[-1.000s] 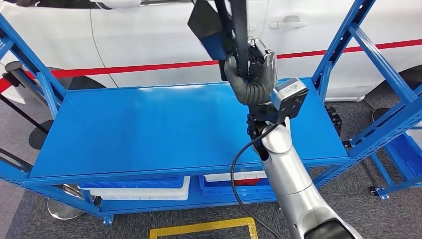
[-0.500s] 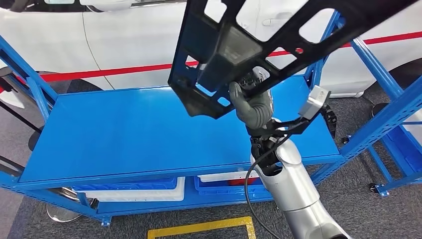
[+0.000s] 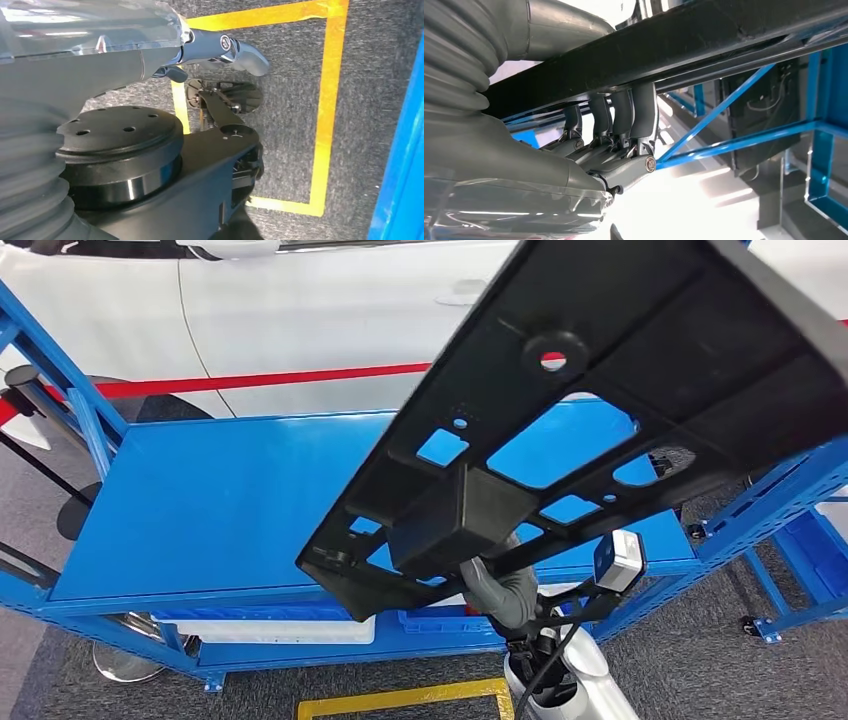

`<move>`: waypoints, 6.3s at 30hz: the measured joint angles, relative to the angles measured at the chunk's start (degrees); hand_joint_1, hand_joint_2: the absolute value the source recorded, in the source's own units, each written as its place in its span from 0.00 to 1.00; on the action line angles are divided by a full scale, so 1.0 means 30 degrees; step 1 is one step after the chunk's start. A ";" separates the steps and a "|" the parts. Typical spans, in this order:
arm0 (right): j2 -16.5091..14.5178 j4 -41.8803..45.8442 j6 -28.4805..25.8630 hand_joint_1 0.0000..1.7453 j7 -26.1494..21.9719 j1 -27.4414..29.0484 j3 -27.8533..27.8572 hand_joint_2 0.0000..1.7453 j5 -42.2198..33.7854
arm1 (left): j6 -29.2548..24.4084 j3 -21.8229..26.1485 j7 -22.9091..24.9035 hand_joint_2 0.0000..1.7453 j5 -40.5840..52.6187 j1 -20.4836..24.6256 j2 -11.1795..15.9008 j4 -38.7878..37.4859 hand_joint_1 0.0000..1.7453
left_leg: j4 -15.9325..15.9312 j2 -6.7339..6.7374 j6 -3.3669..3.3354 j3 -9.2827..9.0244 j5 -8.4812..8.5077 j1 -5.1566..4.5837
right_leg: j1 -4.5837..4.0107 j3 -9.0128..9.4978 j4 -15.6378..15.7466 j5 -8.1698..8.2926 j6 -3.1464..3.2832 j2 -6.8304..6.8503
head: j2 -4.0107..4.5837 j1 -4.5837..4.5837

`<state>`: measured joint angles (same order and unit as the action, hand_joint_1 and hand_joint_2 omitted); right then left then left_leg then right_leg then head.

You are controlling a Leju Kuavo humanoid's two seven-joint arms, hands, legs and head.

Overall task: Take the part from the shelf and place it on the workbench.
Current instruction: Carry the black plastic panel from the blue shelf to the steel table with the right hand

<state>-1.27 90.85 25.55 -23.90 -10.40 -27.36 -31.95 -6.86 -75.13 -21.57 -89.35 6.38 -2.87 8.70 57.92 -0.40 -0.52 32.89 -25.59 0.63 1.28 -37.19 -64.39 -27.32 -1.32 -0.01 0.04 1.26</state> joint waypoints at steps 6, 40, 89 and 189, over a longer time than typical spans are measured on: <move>0.0210 0.0690 0.0797 1.00 -0.0075 0.1732 -0.0190 1.00 -0.0035 | -0.0027 0.0106 -0.0088 1.00 0.0004 -0.0050 0.0011 0.0000 0.00 | 0.0389 0.0002 0.0615 0.0071 -0.0417 0.0005 | -0.0091 0.0751 0.1571 0.0416 0.0680 -0.0072 | 0.0000 0.0029; 0.0037 0.1997 0.0420 1.00 -0.0016 0.3359 0.0328 1.00 0.2637 | -0.0545 0.0472 0.0672 1.00 -0.0002 -0.0058 0.0084 -0.0040 0.00 | 0.3400 0.0120 0.0756 0.1230 -0.2195 -0.0083 | -0.0100 0.1062 0.1697 0.0298 0.0936 0.0007 | 0.0000 0.0031; -0.0400 0.1535 0.0393 1.00 -0.0013 0.2409 0.0779 1.00 0.2661 | 0.0178 0.1173 0.0774 1.00 -0.0002 0.0081 0.0171 -0.0051 0.00 | -0.0625 0.0291 -0.0425 -0.0231 0.0379 -0.0196 | -0.0115 -0.0921 -0.3358 -0.2094 -0.0082 0.0002 | 0.0000 -0.0036; -0.0346 0.1032 -0.0606 1.00 -0.0403 0.2557 0.1063 1.00 0.2938 | 0.0370 0.1568 0.0672 1.00 0.0029 0.0055 0.0537 -0.0095 0.00 | 0.0066 0.0280 0.0214 0.1183 0.1337 -0.0296 | -0.0375 0.2590 0.1969 -0.0648 0.0563 0.0028 | 0.0000 0.0117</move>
<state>-2.31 93.95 23.74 -25.11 -2.73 -24.17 -23.14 -5.75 -70.42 -19.55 -89.26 6.55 -1.26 8.41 58.11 0.44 0.13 36.43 -21.58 -0.25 0.15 -29.42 -58.48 -29.26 0.37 0.08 0.04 1.61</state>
